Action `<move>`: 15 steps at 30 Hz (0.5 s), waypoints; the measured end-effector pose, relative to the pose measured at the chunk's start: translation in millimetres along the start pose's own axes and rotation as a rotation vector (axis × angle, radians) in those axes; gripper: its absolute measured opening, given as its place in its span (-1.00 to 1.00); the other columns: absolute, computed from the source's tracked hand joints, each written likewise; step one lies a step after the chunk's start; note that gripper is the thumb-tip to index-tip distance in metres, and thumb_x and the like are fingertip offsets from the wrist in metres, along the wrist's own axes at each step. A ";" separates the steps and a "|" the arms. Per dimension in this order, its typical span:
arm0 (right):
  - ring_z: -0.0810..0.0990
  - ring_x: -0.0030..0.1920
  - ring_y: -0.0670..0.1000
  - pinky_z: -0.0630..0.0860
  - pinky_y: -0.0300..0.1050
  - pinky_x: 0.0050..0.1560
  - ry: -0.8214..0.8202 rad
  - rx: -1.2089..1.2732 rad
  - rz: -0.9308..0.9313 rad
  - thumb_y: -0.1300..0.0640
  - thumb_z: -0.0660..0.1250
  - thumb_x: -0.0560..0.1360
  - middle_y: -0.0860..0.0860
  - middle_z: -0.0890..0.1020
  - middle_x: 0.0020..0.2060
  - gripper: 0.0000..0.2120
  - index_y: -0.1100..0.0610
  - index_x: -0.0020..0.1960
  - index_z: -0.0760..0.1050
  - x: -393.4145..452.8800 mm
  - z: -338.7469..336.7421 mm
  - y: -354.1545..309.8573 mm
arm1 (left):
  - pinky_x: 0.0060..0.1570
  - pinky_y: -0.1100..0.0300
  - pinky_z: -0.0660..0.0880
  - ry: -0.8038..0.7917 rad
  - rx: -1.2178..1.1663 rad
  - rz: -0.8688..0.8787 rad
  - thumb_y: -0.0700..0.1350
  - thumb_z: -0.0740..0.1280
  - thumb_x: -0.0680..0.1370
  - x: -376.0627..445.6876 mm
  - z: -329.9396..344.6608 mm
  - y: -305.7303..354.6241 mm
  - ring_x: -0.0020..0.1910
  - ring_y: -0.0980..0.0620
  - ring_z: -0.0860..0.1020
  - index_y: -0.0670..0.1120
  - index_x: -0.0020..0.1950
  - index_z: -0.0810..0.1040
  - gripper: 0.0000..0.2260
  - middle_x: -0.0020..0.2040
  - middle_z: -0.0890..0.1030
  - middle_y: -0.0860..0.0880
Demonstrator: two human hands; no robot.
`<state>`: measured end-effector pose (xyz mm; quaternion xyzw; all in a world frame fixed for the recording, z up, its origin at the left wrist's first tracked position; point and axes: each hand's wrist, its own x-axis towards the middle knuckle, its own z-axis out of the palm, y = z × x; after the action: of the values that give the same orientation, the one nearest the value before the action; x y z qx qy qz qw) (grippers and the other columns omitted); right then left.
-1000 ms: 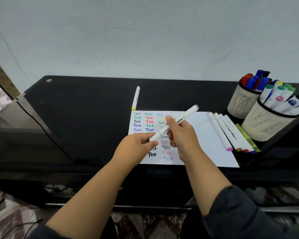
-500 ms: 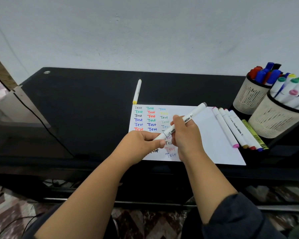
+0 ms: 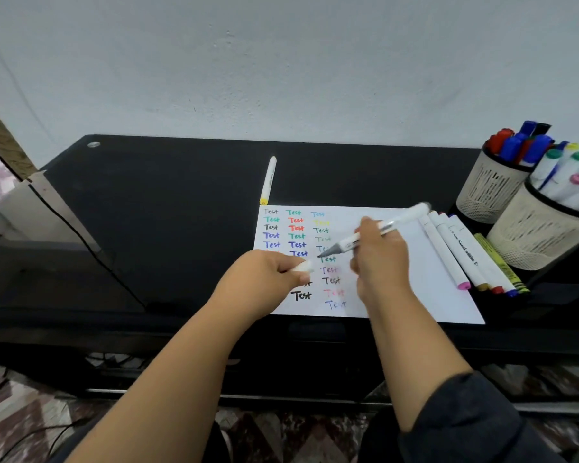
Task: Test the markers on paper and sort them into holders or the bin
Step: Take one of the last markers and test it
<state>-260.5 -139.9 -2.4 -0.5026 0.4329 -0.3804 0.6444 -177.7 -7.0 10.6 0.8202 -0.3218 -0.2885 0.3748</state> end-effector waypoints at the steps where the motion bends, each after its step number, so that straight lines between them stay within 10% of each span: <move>1: 0.18 -0.56 -0.10 0.12 -0.24 -0.54 0.040 0.055 0.014 0.18 0.20 0.53 -0.02 0.32 -0.52 -0.77 0.12 -0.30 0.32 6.2 -4.8 -4.5 | -0.20 0.30 0.41 0.026 0.007 -0.009 0.04 0.36 0.51 0.2 -1.5 -2.2 -0.27 0.19 0.50 0.17 0.06 0.64 -0.85 -0.05 0.64 0.17; 9: 0.29 -0.56 -0.11 0.23 -0.29 -0.56 -0.010 0.126 0.039 0.02 0.37 0.50 -0.02 0.41 -0.52 -0.77 0.09 -0.23 0.40 18.4 -11.6 -6.5 | -0.40 0.30 0.40 0.128 -0.093 -0.023 0.03 0.33 0.53 12.7 2.2 2.1 -0.33 0.12 0.50 0.18 0.16 0.58 -0.79 -0.19 0.60 0.17; 15: 0.31 -0.49 -0.08 0.29 -0.22 -0.46 -0.039 -0.070 -0.030 0.08 0.40 0.48 0.00 0.42 -0.47 -0.75 0.07 -0.24 0.34 56.6 -11.5 -20.0 | -0.37 0.29 0.40 0.188 0.016 0.006 0.09 0.31 0.54 40.9 0.7 8.4 -0.27 0.21 0.49 0.18 0.31 0.48 -0.67 0.08 0.60 0.13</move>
<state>-253.4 -200.1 5.8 -0.5386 0.4258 -0.3648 0.6289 -155.2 -42.1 7.5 0.8457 -0.2897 -0.2065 0.3977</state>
